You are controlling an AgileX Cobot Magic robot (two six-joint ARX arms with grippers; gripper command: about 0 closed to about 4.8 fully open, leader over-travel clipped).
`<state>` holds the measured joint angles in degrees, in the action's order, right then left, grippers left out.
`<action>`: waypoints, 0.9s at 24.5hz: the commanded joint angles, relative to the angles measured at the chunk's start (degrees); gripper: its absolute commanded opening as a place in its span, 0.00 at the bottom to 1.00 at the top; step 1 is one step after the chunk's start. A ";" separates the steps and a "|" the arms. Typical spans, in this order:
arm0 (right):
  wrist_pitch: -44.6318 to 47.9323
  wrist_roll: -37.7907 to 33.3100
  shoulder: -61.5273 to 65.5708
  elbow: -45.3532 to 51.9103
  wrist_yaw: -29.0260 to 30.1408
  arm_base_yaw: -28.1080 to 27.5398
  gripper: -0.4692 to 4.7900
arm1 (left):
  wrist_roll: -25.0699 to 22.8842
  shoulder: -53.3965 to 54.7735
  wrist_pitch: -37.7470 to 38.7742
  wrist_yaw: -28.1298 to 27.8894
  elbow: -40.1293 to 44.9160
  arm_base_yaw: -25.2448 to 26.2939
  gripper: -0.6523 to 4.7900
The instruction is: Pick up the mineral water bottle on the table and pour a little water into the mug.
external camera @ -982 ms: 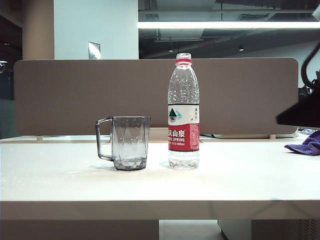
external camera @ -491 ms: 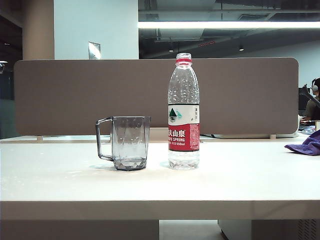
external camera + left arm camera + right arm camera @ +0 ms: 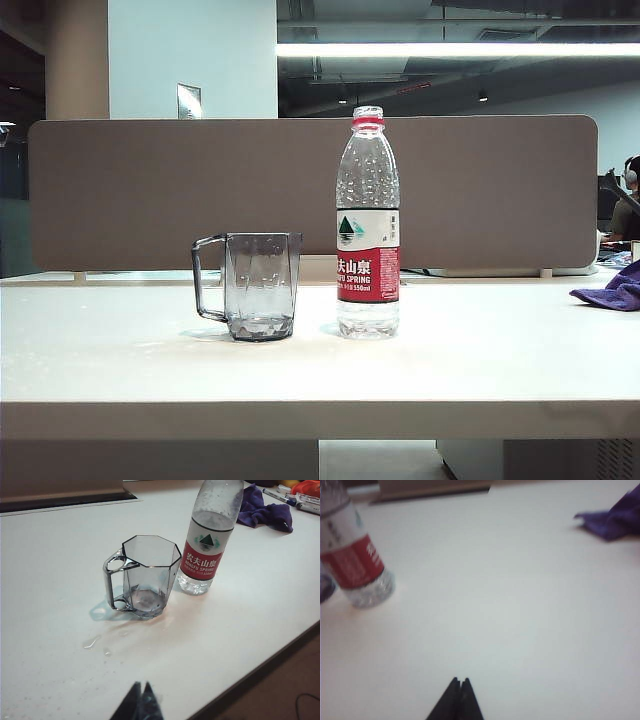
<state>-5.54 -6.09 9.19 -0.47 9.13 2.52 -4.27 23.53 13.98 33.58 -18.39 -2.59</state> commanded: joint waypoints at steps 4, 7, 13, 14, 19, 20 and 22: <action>0.66 0.15 -6.80 0.44 -0.20 -2.34 0.08 | -0.20 -0.04 -0.76 0.07 -0.15 0.00 0.11; 0.70 0.15 -9.20 0.44 -0.17 -2.21 0.08 | -0.20 -0.04 -0.76 0.07 -0.15 0.00 0.11; 0.81 0.15 -9.18 0.44 -0.17 -2.19 0.08 | -0.20 -0.04 -0.76 0.04 -0.15 0.00 0.11; 0.81 0.15 -9.18 0.44 -0.17 -2.19 0.08 | -0.20 -0.04 -0.76 0.07 -0.15 0.00 0.11; 0.83 0.15 -9.18 0.44 -0.04 -2.19 0.08 | -0.20 -3.10 0.22 -0.04 -0.09 -0.31 0.11; 0.81 0.15 -9.18 0.44 -0.24 -2.16 0.08 | -0.20 -5.03 0.37 0.13 -0.04 -0.22 0.11; 0.81 0.15 -9.18 0.44 -0.17 -2.19 0.08 | -0.20 -7.54 0.35 0.00 -0.04 0.02 0.11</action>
<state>-5.50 -6.02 0.08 -0.47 9.10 0.30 -4.29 16.62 14.70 33.45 -18.33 -2.66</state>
